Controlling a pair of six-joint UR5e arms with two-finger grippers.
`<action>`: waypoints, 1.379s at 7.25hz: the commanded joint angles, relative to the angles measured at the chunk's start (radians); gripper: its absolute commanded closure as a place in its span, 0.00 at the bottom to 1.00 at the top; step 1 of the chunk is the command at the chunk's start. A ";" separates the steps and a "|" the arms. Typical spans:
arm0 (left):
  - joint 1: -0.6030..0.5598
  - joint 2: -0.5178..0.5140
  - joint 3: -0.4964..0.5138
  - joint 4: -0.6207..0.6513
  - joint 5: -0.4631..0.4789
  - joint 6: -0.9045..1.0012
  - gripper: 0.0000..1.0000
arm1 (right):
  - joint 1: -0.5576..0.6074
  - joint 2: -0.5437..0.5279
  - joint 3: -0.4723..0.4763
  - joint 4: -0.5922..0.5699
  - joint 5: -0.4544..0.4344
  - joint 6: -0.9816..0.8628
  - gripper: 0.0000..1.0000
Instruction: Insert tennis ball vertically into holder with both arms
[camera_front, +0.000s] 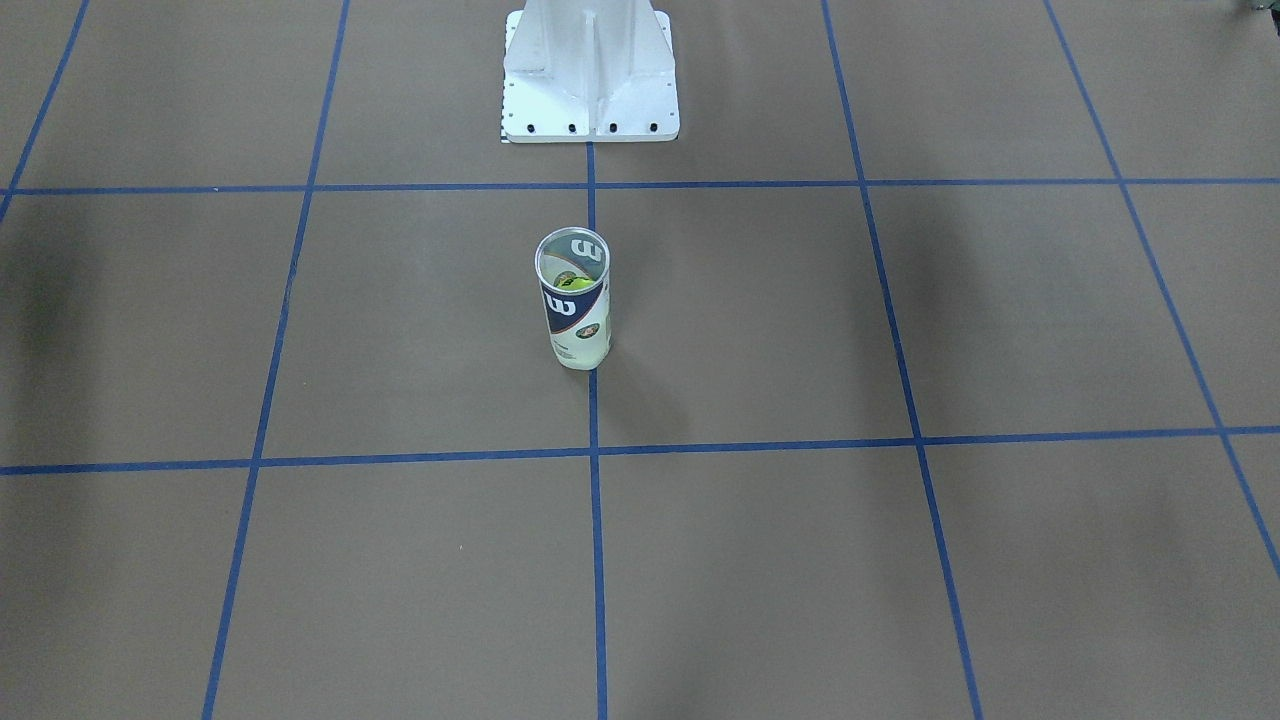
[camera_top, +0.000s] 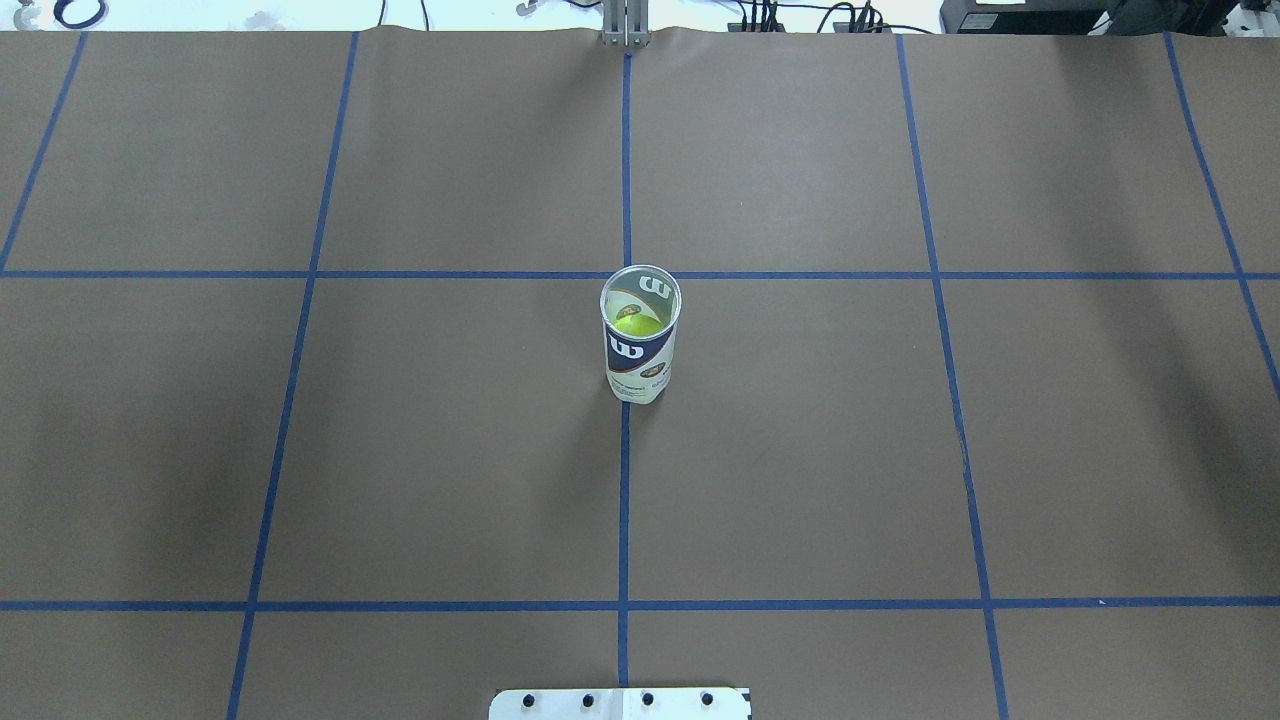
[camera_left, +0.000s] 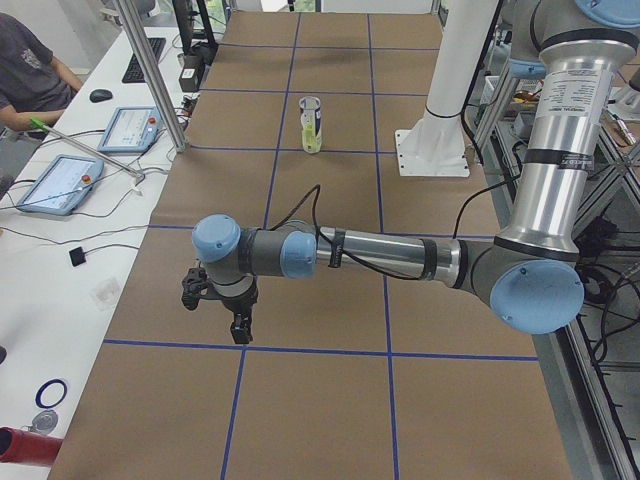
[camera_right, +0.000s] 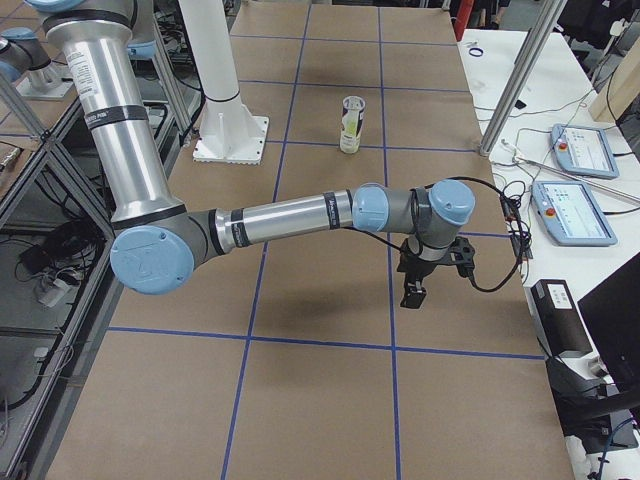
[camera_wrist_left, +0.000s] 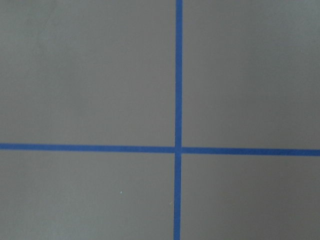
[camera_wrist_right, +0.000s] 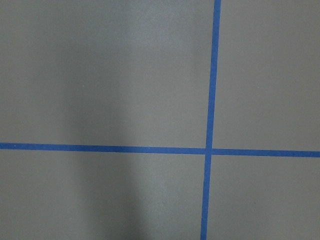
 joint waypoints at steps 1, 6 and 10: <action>0.000 0.028 -0.028 0.006 -0.010 0.002 0.01 | -0.001 -0.005 0.013 0.006 -0.006 -0.003 0.01; 0.000 0.060 -0.043 -0.058 -0.043 0.001 0.01 | -0.004 -0.016 0.000 0.021 0.000 -0.001 0.01; 0.001 0.119 -0.041 -0.172 -0.043 -0.001 0.01 | -0.007 -0.054 0.024 0.023 -0.054 0.003 0.01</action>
